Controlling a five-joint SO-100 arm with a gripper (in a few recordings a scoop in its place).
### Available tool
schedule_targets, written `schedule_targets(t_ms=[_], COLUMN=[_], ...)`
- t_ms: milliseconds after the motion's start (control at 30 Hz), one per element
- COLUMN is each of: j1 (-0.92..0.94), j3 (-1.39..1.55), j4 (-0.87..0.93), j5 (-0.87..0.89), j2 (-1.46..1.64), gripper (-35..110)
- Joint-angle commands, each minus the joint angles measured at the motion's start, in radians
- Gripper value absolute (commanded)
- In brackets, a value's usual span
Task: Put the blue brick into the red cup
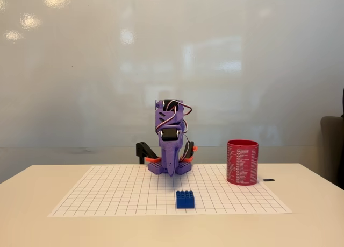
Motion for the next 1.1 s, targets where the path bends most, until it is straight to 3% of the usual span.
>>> schedule_targets(t_ms=[0,833,1067], j1=[-0.008,0.005,0.172], j3=[-0.006,-0.006,-0.069], j4=[0.0,0.0,-0.043], j5=[0.028,0.04,0.009], j2=[0.002,0.002,-0.002], gripper=[0,0,0])
